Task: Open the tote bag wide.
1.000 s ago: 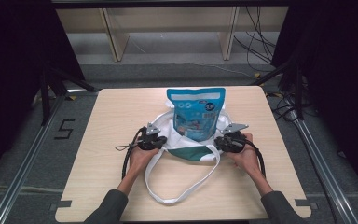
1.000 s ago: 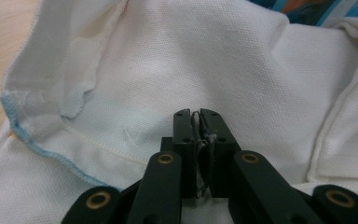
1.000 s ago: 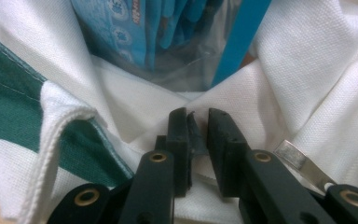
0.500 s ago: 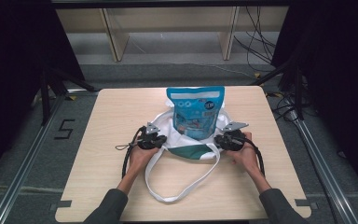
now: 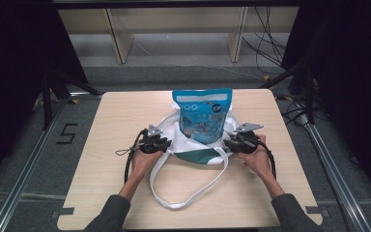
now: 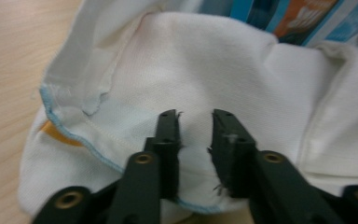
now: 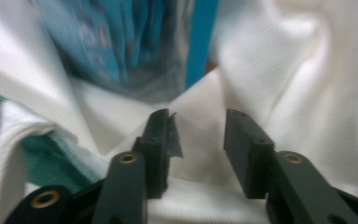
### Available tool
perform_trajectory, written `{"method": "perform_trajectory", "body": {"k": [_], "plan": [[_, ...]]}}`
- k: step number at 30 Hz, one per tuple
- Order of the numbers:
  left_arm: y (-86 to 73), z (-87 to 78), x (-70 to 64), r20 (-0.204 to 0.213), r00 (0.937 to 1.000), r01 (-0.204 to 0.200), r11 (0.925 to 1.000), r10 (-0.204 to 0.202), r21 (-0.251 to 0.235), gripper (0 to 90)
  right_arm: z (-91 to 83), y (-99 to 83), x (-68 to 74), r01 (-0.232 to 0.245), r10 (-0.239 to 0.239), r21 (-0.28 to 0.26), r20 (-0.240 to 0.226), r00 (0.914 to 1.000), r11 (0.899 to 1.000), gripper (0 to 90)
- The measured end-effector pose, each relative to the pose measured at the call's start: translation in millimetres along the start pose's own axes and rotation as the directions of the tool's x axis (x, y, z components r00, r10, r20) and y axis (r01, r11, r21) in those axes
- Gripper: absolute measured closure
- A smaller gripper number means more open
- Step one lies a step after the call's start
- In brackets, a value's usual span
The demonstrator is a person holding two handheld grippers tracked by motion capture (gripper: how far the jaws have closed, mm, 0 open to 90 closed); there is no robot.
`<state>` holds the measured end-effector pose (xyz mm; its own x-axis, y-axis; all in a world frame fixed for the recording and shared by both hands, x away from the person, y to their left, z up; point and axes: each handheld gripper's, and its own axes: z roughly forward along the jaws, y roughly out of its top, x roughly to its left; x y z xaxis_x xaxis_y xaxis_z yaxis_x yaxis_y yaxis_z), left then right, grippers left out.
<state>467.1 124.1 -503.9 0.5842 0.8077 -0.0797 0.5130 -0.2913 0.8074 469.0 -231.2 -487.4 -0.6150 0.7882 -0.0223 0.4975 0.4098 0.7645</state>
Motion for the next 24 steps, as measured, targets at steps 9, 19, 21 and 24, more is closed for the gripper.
{"method": "perform_trajectory", "body": {"k": [9,19,21,24], "plan": [[5.1,-33.7,-4.8,0.045,0.9988,0.022,0.9985,-0.02,-0.051,58.1,-38.4,2.7,-3.7,-0.084,0.083,-0.087,-0.023,0.9963,0.993,51.4],[3.6,-50.9,-7.7,0.039,0.9987,0.034,0.9979,-0.032,-0.055,44.9,-46.8,2.7,4.4,-0.072,0.069,-0.09,-0.037,0.9969,0.993,45.7],[3.5,-53.5,-7.3,0.031,0.9994,0.017,0.999,-0.016,-0.042,43.9,-47.8,2.9,1.7,-0.026,0.023,-0.085,-0.031,0.9993,0.996,45.2],[3.1,-54.1,-10.3,0.029,0.9992,0.028,0.9984,-0.026,-0.05,42.1,-48.1,0.3,4.1,-0.037,0.034,-0.085,-0.032,0.9989,0.996,44.9]]}}
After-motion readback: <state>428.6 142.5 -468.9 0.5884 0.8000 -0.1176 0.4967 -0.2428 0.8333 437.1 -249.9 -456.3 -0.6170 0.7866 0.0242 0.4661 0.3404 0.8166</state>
